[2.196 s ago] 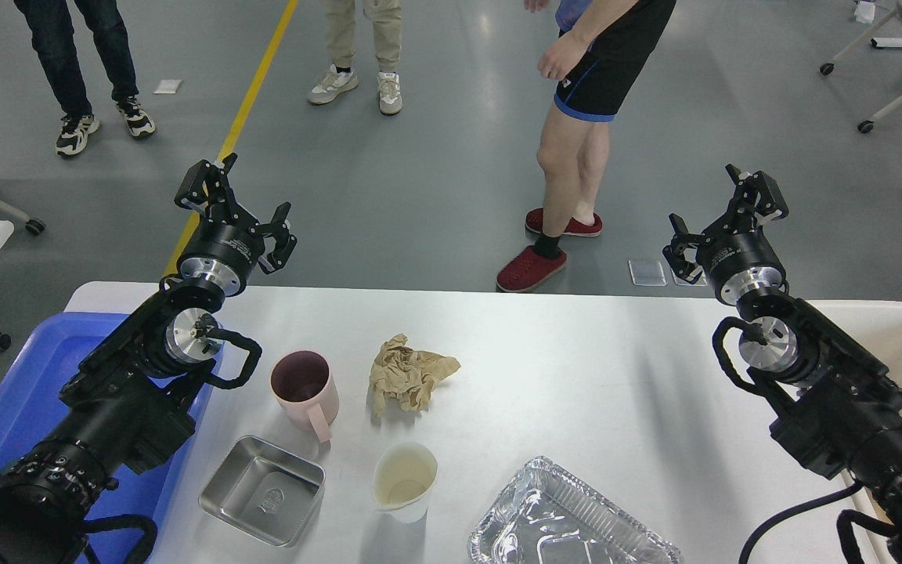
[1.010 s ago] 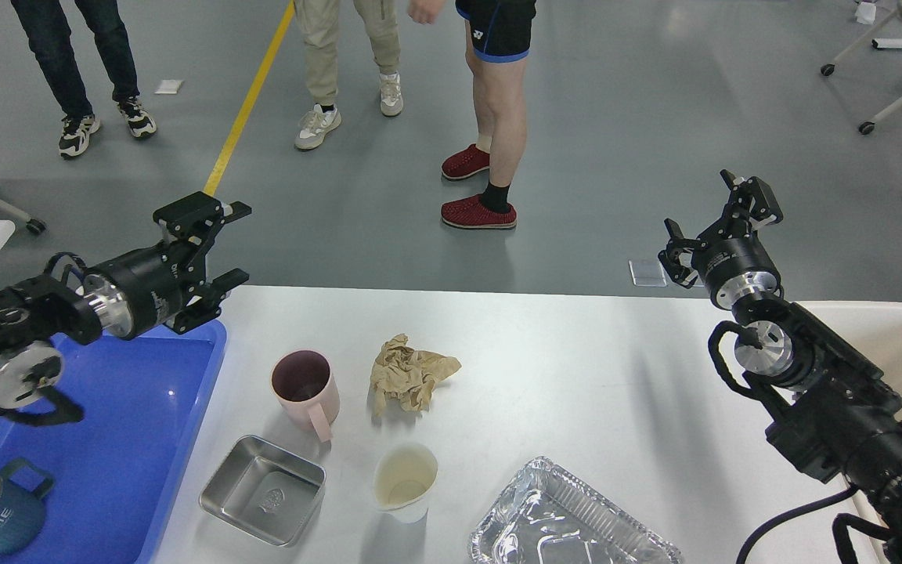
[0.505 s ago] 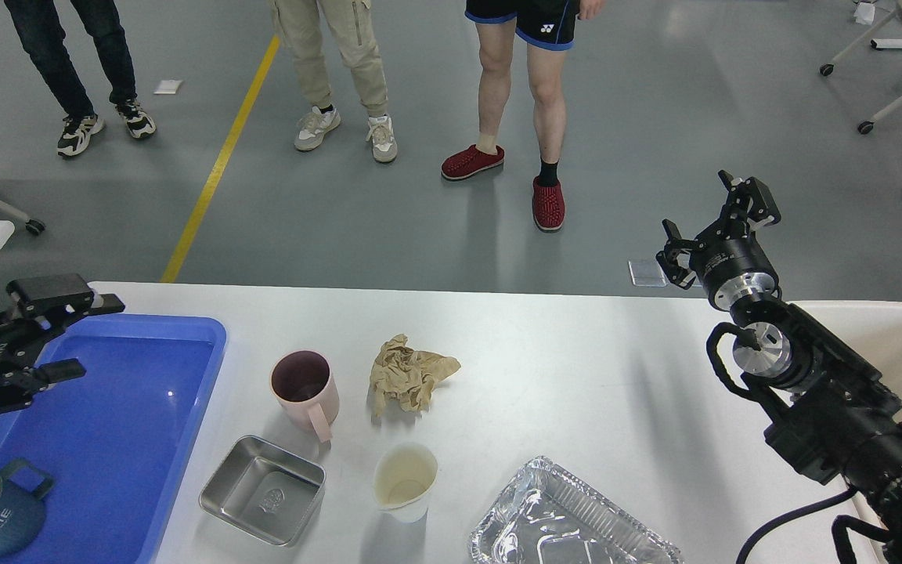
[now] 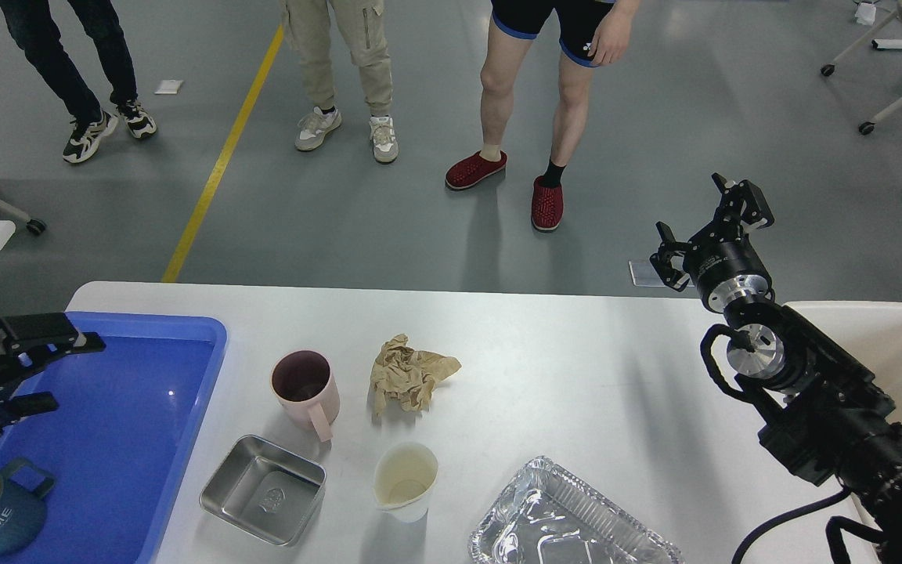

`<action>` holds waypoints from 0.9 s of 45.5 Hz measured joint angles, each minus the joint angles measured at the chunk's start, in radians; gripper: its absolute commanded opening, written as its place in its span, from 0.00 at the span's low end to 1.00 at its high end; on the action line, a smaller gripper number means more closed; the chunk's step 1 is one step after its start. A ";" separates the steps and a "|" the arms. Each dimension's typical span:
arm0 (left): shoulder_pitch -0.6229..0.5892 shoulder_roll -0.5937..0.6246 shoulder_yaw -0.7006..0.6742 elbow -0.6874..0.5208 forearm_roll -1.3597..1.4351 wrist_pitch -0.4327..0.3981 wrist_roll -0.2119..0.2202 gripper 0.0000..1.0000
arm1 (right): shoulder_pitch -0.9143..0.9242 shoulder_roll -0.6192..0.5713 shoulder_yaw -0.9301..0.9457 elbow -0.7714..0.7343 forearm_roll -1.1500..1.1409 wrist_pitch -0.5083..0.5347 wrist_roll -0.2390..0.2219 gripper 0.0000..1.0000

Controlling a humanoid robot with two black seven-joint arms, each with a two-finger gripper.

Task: Tidy desktop
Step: 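Reach the left gripper toward the pink mug and grasp it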

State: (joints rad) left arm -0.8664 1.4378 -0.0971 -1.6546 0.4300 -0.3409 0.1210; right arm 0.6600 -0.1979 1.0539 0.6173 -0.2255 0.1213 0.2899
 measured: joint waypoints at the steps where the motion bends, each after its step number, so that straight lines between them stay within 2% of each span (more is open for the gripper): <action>1: 0.001 -0.018 0.000 0.005 0.002 0.000 0.003 0.96 | 0.000 0.000 0.000 0.000 0.000 0.000 0.000 1.00; 4: 0.000 -0.064 -0.001 0.019 0.019 0.004 0.022 0.96 | -0.002 0.000 0.000 0.000 0.000 0.000 0.000 1.00; 10: -0.013 -0.168 -0.001 0.044 0.109 0.020 0.092 0.96 | -0.003 0.000 0.000 0.001 0.000 0.000 0.000 1.00; 13: -0.016 -0.219 -0.002 0.069 0.137 0.036 0.108 0.96 | -0.006 0.000 0.000 0.001 0.000 0.000 0.000 1.00; 29: -0.018 -0.493 -0.003 0.293 0.150 0.068 0.115 0.96 | -0.017 0.000 0.000 0.002 0.000 0.000 0.000 1.00; 41: -0.017 -0.622 0.000 0.384 0.150 0.079 0.116 0.92 | -0.018 0.001 0.000 0.003 0.000 0.000 0.000 1.00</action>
State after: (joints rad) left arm -0.8829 0.8161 -0.0972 -1.2710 0.5800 -0.2615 0.2370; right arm 0.6424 -0.1972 1.0538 0.6198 -0.2255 0.1212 0.2899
